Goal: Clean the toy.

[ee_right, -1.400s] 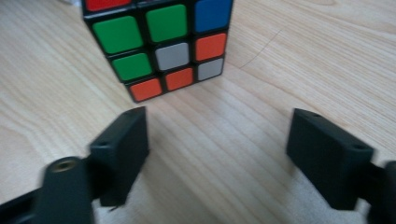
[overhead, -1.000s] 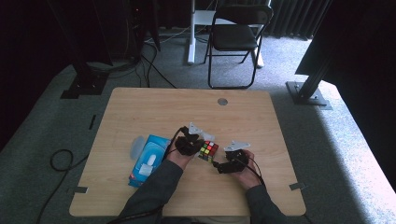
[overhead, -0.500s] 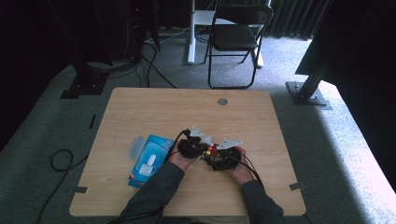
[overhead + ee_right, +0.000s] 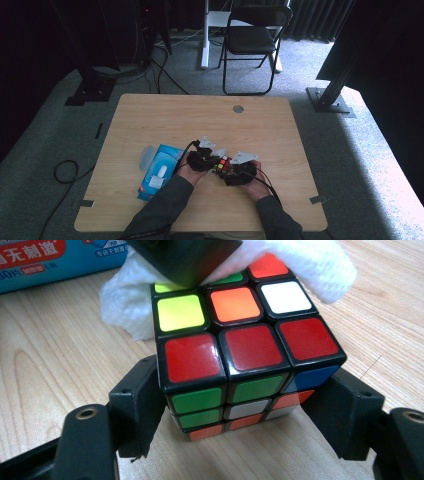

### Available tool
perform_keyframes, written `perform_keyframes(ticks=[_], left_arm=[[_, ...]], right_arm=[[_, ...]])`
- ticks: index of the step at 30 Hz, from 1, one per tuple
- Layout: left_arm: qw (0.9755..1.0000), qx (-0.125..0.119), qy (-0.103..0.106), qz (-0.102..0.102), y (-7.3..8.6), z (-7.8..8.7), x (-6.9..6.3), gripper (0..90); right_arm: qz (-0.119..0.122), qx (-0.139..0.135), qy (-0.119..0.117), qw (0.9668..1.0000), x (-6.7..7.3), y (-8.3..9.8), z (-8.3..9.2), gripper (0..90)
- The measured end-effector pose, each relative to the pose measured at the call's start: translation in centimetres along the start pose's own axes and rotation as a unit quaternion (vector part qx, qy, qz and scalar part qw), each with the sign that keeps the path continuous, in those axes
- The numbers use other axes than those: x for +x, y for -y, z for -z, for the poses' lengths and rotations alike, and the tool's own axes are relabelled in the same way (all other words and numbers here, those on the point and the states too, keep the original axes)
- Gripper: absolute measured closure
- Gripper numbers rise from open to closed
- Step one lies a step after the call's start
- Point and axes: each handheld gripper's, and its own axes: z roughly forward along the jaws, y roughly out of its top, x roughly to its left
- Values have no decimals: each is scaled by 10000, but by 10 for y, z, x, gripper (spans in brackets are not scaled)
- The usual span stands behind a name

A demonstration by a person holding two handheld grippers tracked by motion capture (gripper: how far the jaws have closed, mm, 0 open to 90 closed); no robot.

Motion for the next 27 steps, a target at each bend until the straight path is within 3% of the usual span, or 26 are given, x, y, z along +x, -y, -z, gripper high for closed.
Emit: perform_keyframes(ticks=[5,14,20,27], left_arm=[[10000,15,-92,7,-1,1,2,866],[9998,3,-166,-61,-5,-2,4,868],[10000,-68,43,-30,-10,-10,8,876],[10000,-33,66,-59,-14,-12,6,847]], right_arm=[[170,-6,11,9999,4,1,2,338],[127,-55,23,9999,5,2,1,339],[154,-71,-17,9999,5,3,0,339],[91,-93,-51,9999,4,4,0,336]])
